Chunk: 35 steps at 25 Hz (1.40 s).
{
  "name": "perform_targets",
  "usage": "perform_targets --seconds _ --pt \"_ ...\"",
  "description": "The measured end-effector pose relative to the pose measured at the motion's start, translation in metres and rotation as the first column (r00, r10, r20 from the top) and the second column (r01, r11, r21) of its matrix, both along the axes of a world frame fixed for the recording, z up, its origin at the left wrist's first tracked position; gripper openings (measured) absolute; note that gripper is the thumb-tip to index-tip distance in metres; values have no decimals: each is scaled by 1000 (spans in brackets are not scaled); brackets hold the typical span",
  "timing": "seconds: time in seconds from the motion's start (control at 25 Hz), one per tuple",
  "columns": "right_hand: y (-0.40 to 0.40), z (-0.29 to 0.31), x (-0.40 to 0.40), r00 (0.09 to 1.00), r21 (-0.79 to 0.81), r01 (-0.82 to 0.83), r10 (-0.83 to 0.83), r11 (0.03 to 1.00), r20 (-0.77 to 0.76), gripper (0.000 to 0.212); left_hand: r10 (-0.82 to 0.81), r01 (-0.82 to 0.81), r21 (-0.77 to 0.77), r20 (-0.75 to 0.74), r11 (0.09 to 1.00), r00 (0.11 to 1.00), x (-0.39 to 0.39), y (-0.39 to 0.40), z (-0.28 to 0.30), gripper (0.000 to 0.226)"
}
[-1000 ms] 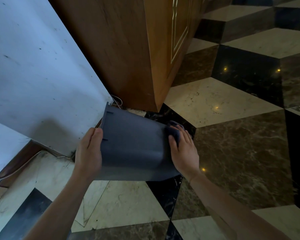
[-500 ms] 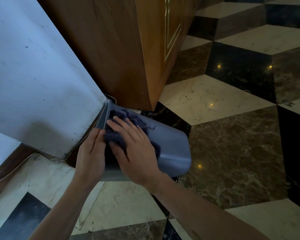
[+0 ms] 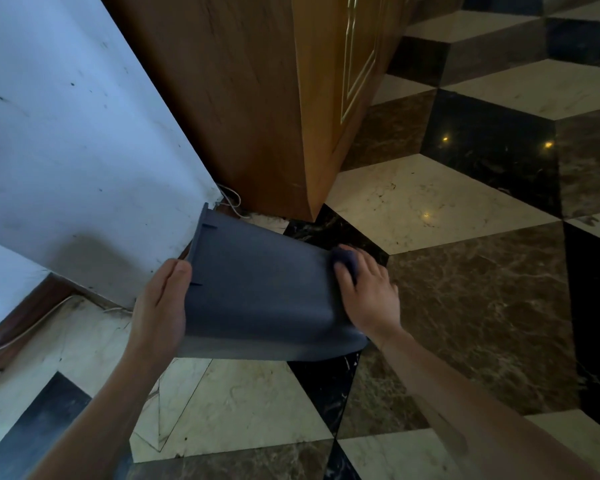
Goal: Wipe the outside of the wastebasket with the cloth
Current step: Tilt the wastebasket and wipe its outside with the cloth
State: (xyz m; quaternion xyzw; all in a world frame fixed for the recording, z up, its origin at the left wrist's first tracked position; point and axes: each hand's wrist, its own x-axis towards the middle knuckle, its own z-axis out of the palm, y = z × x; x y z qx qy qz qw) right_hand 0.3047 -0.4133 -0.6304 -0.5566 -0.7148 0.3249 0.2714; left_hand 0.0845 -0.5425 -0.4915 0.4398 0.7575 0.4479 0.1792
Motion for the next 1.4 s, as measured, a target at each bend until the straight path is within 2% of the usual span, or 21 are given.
perform_targets --seconds 0.08,0.2,0.4,0.56,0.64,0.76,0.88,1.0,1.12,1.2,1.24,1.32,1.4 --pt "-5 -8 11 997 -35 29 -32 999 -72 50 26 -25 -55 17 998 1000 -6 1 3 35" --pt "-20 -15 15 996 13 66 -65 998 -61 49 118 -119 -244 -17 963 993 -21 9 14 37" --pt "-46 -18 17 999 244 19 -27 969 29 41 90 -192 -430 -246 882 965 -30 55 37 64" --pt "-62 -31 33 998 416 -66 68 907 10 40 49 -277 -530 -404 801 913 -37 78 41 79" --pt "-68 -32 40 991 415 -113 133 903 -19 40 51 -332 -550 -462 766 885 -38 82 43 78" --pt "-77 -27 38 968 273 -178 218 945 -122 39 20 -292 -587 -424 755 905 -37 87 55 56" --pt "-90 -27 27 949 169 -262 286 950 -133 41 -160 -162 -666 -395 728 905 -35 87 62 27" --pt "-97 -30 20 936 103 -310 322 945 -140 38 -241 -138 -679 -433 721 869 -34 76 55 31" --pt "-97 -31 20 941 55 -284 289 957 -175 27 -215 -114 -615 -435 781 874 -34 67 48 33" --pt "-94 -26 21 929 -70 -223 190 972 -318 16 -172 -66 -545 -374 836 911 -32 62 48 28" --pt "-90 -20 20 903 -187 -174 81 967 -421 15 -179 -41 -516 -369 855 912 -29 58 48 29" --pt "-70 0 17 797 -448 -61 -227 892 -560 22 -218 16 -461 -390 887 895 -22 47 44 34" --pt "-35 25 15 666 -627 4 -470 779 -579 40 -221 59 -366 -418 929 881 -17 31 40 34"
